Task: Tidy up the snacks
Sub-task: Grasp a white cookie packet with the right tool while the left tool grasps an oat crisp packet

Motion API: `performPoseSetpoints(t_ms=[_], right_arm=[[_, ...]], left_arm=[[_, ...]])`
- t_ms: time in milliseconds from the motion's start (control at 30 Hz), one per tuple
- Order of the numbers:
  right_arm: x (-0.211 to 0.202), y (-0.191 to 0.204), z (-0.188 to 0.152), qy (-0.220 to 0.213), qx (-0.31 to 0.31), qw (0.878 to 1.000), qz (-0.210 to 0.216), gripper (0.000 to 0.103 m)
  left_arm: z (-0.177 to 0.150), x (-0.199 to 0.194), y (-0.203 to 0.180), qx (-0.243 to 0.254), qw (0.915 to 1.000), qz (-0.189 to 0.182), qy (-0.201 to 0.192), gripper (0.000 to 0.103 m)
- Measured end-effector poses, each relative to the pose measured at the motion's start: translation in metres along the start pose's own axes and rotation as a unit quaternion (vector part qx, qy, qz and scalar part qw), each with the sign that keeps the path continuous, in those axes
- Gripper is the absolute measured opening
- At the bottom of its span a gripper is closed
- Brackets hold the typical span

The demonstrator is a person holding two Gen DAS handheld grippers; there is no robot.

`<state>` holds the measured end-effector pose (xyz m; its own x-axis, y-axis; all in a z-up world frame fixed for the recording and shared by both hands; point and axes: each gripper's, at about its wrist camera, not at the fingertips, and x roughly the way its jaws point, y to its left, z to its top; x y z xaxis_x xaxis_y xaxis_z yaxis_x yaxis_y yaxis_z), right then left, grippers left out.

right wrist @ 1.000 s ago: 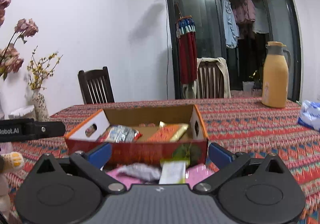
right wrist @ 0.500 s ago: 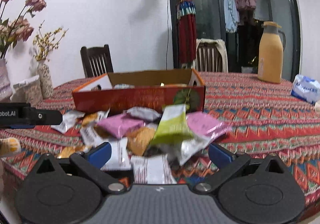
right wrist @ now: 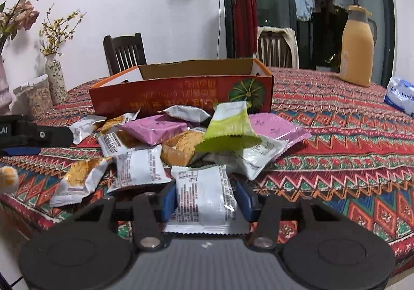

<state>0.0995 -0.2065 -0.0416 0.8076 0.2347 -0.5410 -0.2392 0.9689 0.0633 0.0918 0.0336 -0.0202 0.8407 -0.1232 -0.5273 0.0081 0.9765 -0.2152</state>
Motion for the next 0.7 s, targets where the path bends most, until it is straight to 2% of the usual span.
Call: performPoseSetpoints(t_ms=[100,367,500,700], right_arm=[[-0.002,-0.001,-0.001,-0.005,0.002,1.000,0.009,0.041],[-0.021,-0.002,0.000,-0.049,-0.001,0.999,0.024,0.041],[-0.023,-0.005,-0.001,-0.051,0.003,0.998,0.028,0.041],[-0.026,-0.009,-0.005,-0.053,0.008,0.998,0.031,0.041]], left_arm=[[-0.001,0.002,-0.002,0.002,1.0000,0.001,0.005,0.103],[-0.004,0.005,-0.017,0.014,0.9996,0.005,0.024,0.103],[-0.007,0.012,-0.029,0.027,0.9988,0.014,0.039,0.103],[-0.017,0.032,-0.041,0.037,0.9949,0.058,0.074,0.103]])
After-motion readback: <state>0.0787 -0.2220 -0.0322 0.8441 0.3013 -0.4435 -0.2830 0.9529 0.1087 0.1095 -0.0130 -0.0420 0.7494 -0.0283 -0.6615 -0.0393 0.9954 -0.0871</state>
